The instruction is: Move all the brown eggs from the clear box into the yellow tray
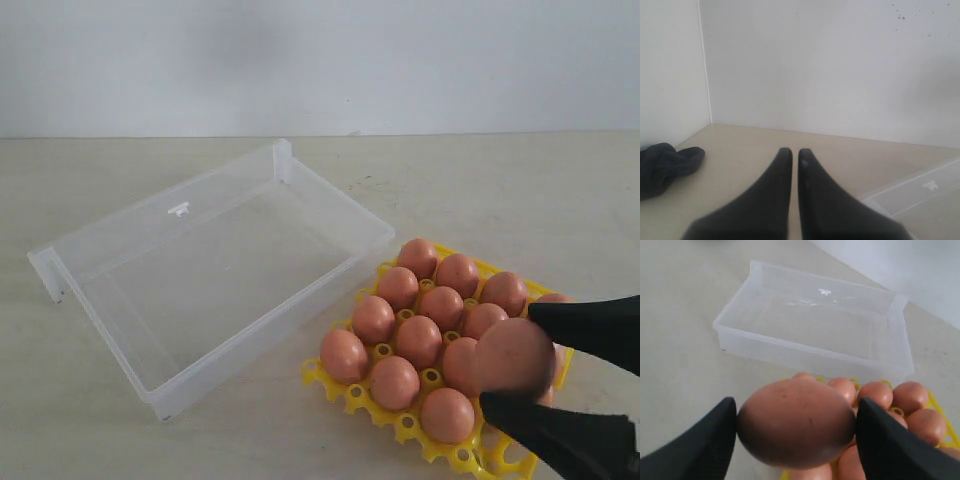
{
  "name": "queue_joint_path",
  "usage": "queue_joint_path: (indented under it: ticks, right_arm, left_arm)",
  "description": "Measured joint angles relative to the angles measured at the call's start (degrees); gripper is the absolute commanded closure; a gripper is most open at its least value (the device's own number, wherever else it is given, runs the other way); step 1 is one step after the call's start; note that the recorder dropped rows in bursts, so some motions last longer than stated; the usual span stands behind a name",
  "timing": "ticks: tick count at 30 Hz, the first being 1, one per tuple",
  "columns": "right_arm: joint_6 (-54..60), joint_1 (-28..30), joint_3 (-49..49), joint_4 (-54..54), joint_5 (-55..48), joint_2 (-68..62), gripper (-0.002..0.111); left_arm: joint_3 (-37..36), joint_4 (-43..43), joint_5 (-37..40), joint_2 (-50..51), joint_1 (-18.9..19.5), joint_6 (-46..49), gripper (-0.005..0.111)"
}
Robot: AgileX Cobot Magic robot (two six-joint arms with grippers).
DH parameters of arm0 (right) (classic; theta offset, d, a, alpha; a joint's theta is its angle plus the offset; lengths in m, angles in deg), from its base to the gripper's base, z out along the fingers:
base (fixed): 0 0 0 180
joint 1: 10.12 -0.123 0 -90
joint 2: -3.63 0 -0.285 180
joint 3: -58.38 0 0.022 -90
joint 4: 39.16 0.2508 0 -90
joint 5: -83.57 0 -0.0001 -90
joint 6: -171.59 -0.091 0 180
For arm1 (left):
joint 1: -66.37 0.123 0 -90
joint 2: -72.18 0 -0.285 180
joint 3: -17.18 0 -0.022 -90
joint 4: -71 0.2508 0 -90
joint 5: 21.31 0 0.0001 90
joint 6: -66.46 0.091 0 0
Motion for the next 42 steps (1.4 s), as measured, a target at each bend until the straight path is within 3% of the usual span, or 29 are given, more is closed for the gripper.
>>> queue_joint_path:
  ticks: [6,10,14,22,28,42]
  right_arm:
    - [-25.35,-0.22,-0.83,0.00,1.37,0.00,0.109]
    - [-34.25,-0.22,-1.28,0.10,3.67,0.00,0.109]
    - [-36.22,-0.22,-1.01,1.58,4.07,0.00,0.109]
    - [-36.75,-0.22,6.34,23.86,-8.10,-12.01,0.109]
    - [-36.55,-0.22,6.93,21.55,-7.05,-19.11,0.109]
    - [-36.12,-0.22,6.93,16.07,-6.64,-19.77,0.109]
  left_arm:
    - [0.00,0.00,0.00,0.00,0.00,0.00,0.103]
    - [0.00,0.00,0.00,0.00,0.00,0.00,0.103]
    - [0.00,0.00,0.00,0.00,0.00,0.00,0.103]
    - [0.00,0.00,0.00,0.00,0.00,0.00,0.103]
    - [0.00,0.00,0.00,0.00,0.00,0.00,0.103]
    - [0.00,0.00,0.00,0.00,0.00,0.00,0.103]
